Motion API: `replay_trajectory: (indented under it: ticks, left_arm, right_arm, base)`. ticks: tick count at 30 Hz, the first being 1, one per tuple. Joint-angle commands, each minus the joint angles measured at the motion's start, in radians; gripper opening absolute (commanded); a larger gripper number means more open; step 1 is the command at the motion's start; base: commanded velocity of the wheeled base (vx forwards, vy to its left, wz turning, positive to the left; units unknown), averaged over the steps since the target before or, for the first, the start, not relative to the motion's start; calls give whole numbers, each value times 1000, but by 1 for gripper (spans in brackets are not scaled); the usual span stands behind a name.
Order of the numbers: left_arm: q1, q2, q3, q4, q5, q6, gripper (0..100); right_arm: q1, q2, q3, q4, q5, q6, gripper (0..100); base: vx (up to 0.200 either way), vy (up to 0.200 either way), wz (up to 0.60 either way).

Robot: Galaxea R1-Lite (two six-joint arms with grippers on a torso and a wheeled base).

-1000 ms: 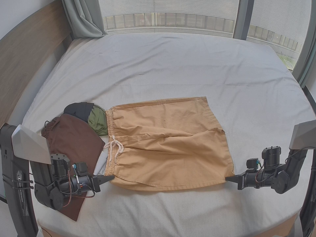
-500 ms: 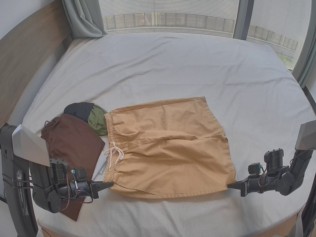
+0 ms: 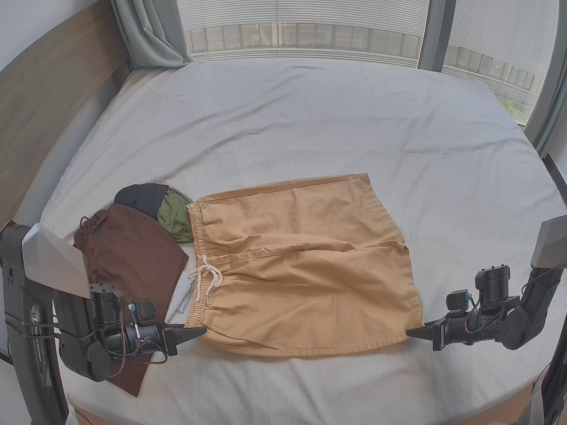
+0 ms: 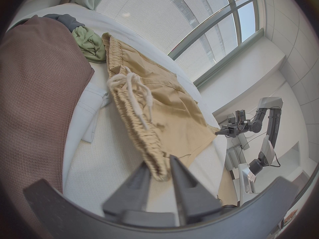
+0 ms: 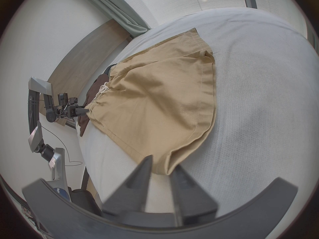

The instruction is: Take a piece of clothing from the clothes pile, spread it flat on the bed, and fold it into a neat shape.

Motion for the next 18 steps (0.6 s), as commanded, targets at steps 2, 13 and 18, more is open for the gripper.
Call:
replay_trajectory:
  ticks: [2,13,18]
  left_arm:
    - [-1,3,-7,-1,1,-4,100]
    - [-1,24,-9,-1,1,-3,100]
    - [2,36,-7,-1,1,-1,100]
  right_arm:
    - [-7,-3,6,-2,1,-3,100]
    - [-43,2,-6,-8,1,-4,100]
    - [-40,5,-8,-14,1,-4,100]
  base:
    - [0,0,0]
    - [0,0,0]
    - [0,0,0]
